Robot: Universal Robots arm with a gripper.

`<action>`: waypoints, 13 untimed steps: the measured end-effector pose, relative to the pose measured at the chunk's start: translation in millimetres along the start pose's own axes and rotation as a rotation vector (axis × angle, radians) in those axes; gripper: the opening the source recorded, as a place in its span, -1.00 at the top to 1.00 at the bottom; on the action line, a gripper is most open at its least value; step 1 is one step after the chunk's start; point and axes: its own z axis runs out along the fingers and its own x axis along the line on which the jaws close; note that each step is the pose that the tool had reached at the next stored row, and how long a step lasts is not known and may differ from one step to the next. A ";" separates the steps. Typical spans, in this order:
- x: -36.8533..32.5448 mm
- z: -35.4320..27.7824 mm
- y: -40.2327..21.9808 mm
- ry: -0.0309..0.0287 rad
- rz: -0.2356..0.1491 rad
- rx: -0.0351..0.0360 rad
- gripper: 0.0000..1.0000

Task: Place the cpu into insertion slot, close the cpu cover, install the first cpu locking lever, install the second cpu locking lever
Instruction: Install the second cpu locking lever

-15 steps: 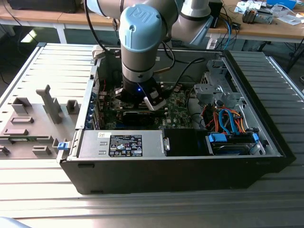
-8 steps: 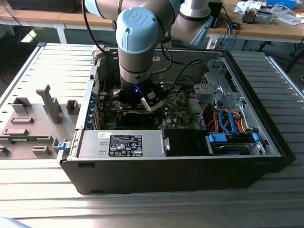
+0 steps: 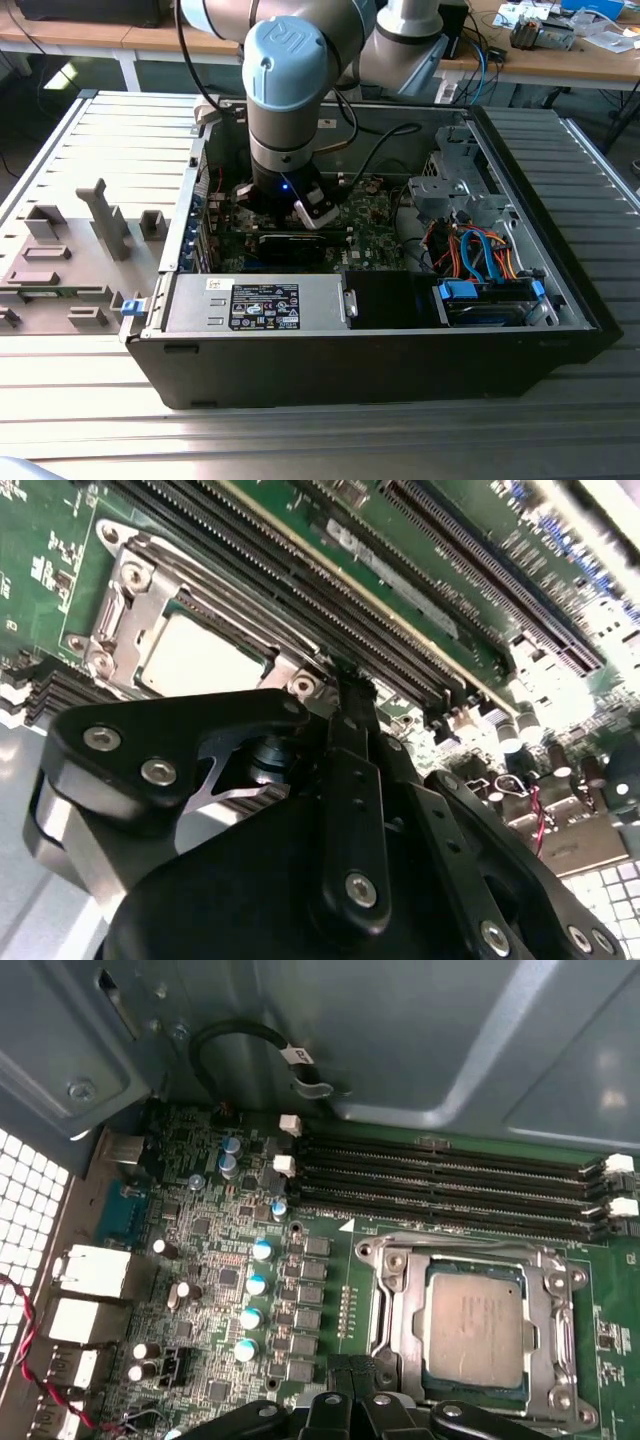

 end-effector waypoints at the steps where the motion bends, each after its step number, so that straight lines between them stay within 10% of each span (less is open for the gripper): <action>1: -0.1 0.2 0.3 0.0002 -0.001 -0.0002 0.79; 13: 2.0 -0.3 -1.8 0.0026 -0.015 0.0005 0.79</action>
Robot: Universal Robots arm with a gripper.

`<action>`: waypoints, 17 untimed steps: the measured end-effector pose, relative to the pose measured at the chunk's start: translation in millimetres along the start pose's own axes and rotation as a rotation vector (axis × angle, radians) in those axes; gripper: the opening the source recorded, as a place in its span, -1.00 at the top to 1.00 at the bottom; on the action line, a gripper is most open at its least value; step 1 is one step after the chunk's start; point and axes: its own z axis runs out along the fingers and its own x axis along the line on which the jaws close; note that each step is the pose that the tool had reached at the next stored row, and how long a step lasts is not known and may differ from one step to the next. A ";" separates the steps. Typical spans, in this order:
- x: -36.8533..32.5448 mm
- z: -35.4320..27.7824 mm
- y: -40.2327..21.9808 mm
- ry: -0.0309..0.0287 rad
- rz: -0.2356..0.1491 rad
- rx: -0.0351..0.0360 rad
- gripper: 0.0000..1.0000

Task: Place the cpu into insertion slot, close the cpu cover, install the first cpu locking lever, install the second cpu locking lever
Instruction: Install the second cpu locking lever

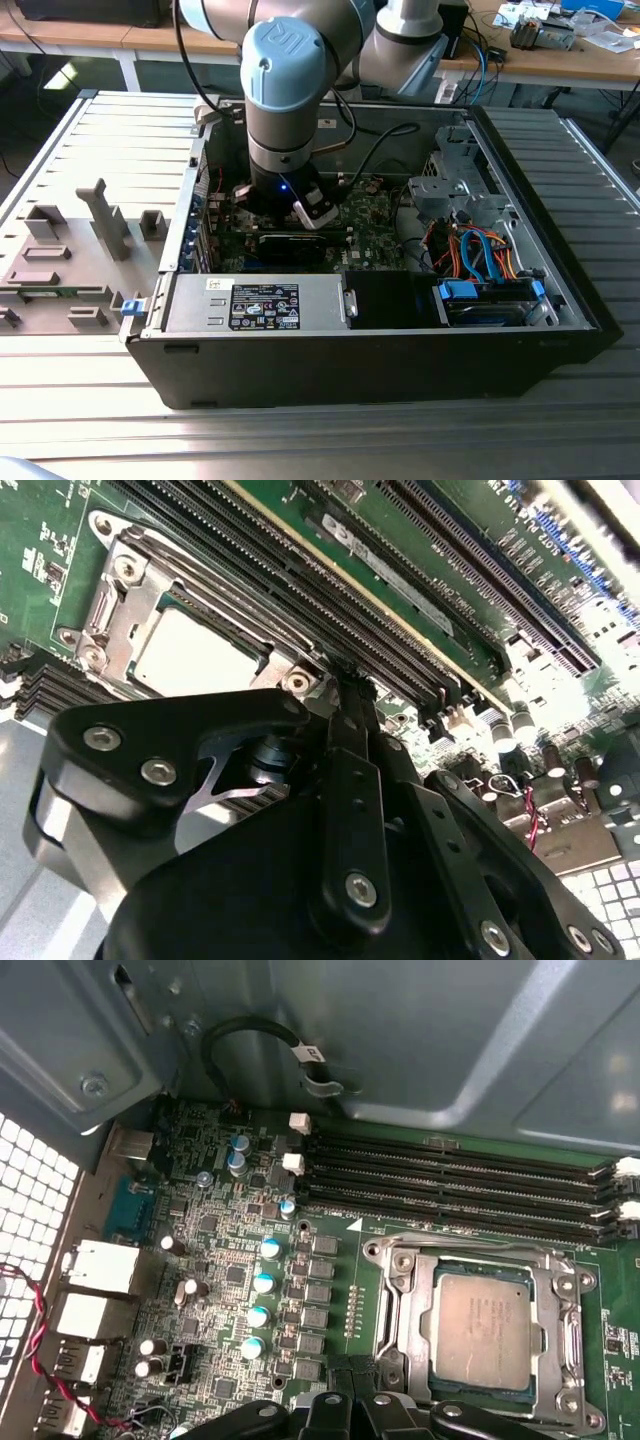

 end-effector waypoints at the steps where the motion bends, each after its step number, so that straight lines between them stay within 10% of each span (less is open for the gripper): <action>1: 0.1 -0.2 -0.7 0.0001 0.000 0.0000 0.79; 6: 0.8 -3.5 -4.7 -0.0003 -0.001 -0.0012 0.79; 8: -0.2 -15.4 -1.6 -0.0018 -0.002 -0.0146 0.79; 17: -19.3 -19.3 -3.5 0.0089 0.002 -0.0417 0.79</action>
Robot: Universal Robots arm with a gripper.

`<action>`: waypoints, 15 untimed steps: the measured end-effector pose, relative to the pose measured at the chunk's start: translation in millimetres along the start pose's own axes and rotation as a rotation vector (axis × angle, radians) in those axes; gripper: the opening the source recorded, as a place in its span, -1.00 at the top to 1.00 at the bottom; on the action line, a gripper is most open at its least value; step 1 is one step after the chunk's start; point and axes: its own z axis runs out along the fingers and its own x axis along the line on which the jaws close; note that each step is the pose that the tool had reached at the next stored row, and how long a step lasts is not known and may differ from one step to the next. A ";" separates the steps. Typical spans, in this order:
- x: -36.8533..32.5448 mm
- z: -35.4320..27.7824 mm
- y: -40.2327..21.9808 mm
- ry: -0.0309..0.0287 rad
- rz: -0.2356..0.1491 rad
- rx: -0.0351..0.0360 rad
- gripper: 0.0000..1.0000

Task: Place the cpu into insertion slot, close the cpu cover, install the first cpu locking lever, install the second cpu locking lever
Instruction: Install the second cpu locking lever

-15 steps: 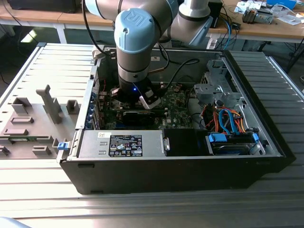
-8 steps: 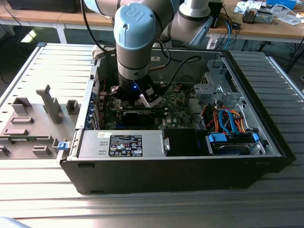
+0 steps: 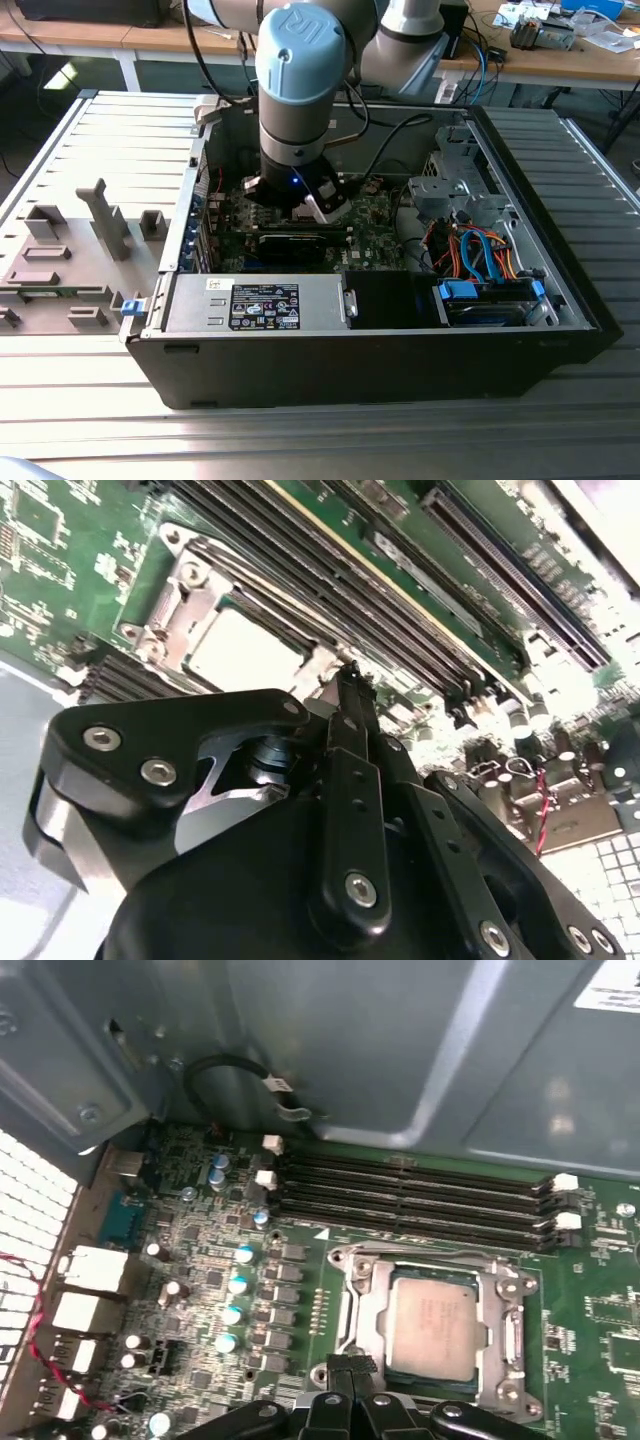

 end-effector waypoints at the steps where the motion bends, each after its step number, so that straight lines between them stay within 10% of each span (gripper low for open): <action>1: -2.8 -0.1 -0.4 0.0028 0.001 -0.0011 0.79; 7: -19.6 -0.9 -2.9 0.0209 0.007 -0.0051 0.79; 15: -31.3 -1.4 -4.6 0.0311 0.010 -0.0068 0.79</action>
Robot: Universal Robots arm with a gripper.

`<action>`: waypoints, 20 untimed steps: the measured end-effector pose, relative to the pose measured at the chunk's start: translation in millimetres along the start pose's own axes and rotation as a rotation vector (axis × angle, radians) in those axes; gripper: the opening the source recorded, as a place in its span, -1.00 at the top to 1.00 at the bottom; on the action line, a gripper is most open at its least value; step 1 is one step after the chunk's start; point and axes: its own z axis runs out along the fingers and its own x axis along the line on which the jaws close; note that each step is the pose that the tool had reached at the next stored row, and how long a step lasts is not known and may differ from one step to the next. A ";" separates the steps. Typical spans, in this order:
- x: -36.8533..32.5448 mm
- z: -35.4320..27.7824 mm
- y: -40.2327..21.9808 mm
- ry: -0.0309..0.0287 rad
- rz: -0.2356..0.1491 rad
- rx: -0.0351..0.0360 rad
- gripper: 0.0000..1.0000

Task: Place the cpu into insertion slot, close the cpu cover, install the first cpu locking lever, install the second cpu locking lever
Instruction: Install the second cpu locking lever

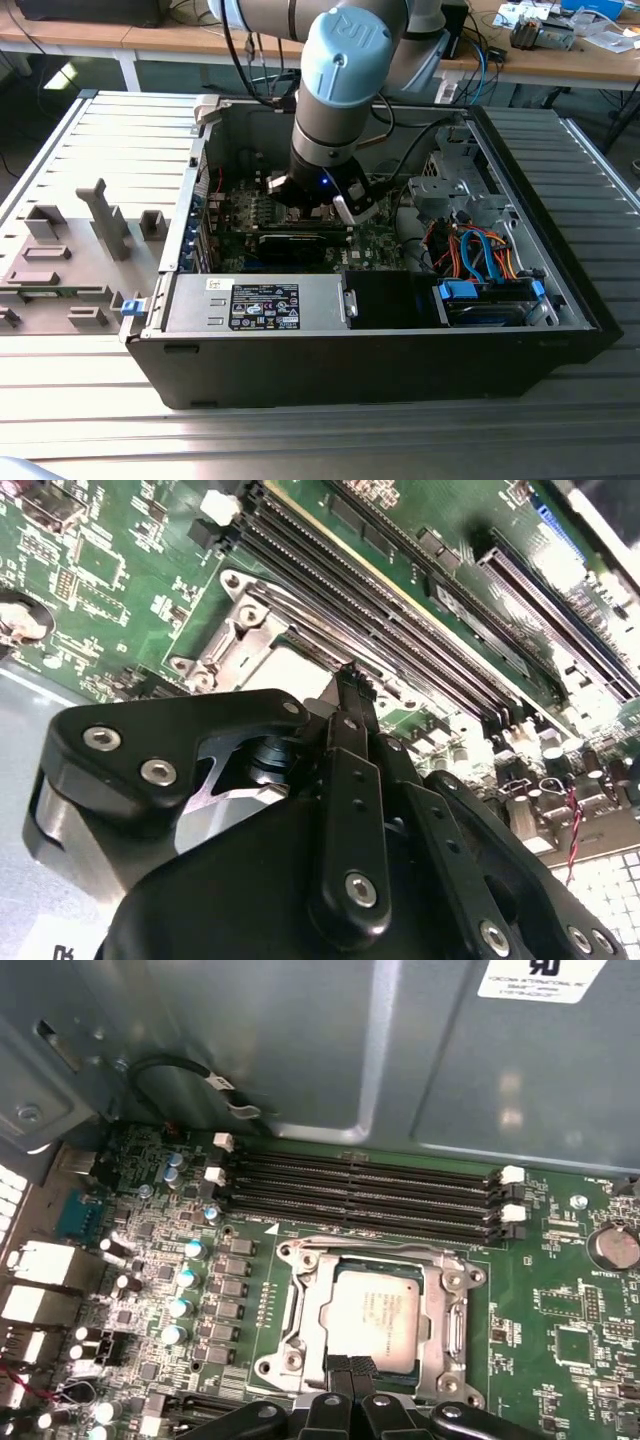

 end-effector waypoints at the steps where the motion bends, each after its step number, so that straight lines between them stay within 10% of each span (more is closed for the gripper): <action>1: -1.0 -0.1 -0.1 0.0008 0.000 -0.0001 0.79; 14: -44.9 -3.3 -6.0 0.0405 0.013 -0.0067 0.79; 20: -49.4 -2.1 13.7 0.0469 0.018 0.0381 0.79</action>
